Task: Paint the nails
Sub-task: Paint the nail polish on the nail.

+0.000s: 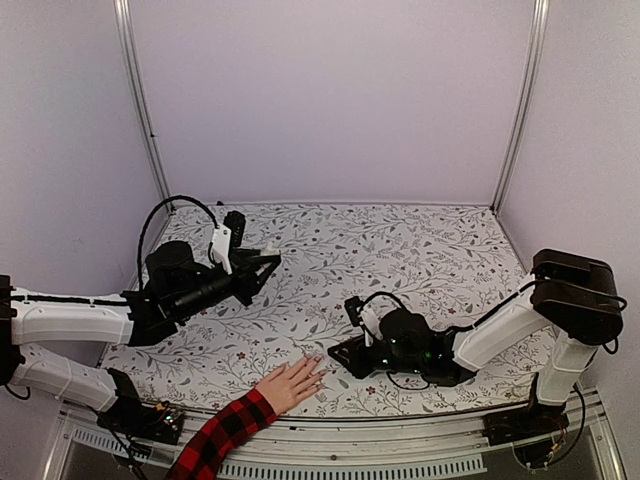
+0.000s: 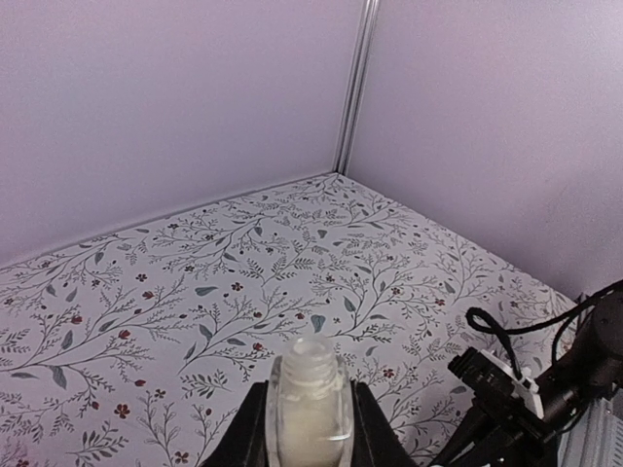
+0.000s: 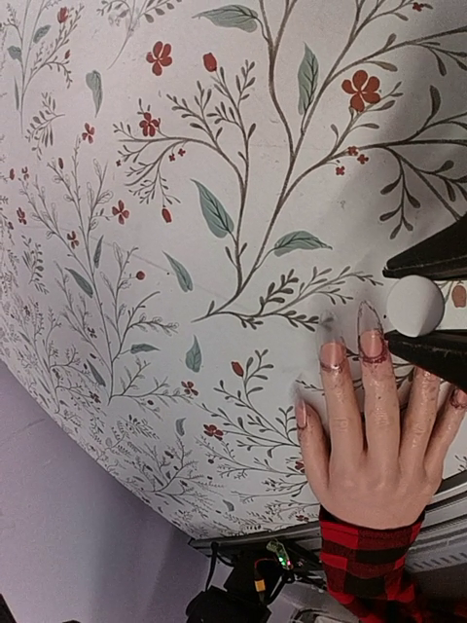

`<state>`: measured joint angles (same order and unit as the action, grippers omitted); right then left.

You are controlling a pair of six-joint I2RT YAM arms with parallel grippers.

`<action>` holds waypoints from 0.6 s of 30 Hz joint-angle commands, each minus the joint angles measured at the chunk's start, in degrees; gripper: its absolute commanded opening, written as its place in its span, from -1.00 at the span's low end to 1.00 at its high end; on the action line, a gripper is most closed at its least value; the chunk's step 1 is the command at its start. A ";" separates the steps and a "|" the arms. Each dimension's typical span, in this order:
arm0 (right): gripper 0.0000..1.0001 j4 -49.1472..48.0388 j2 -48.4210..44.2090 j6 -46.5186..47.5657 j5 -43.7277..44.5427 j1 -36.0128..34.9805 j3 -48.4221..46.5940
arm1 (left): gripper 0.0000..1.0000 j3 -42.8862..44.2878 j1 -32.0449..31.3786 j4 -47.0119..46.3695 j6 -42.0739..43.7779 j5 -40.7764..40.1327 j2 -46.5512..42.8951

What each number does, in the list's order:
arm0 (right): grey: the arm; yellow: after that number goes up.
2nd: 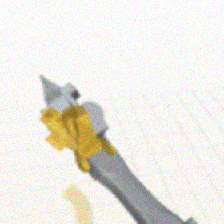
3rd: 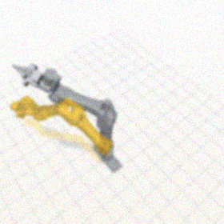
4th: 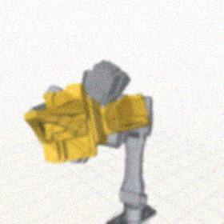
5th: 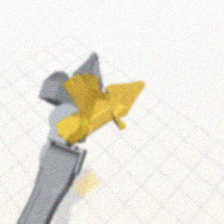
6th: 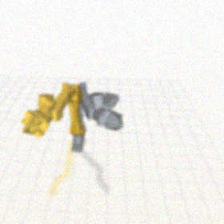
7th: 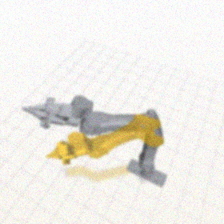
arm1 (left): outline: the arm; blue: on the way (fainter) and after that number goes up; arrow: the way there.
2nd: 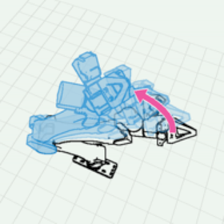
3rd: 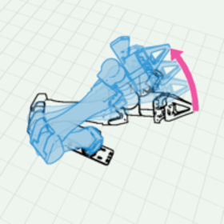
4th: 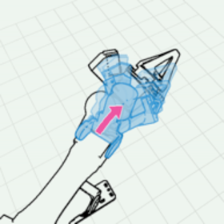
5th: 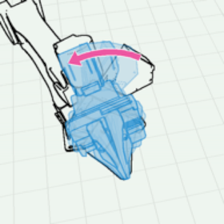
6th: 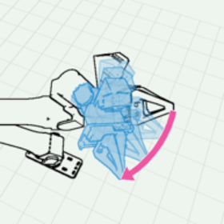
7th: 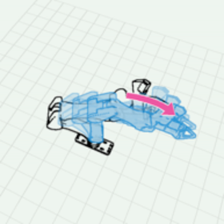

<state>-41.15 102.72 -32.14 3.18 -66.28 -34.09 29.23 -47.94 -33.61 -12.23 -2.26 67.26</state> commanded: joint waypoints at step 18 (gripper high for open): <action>-1.00 -5.38 1.38 1.55 -5.05 -0.94 -0.55 | -1.00 1.42 0.39 -1.81 0.36 0.47 0.30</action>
<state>-45.12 102.80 -31.40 0.03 -66.87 -33.36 29.32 -47.94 -33.61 -12.23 -2.04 67.26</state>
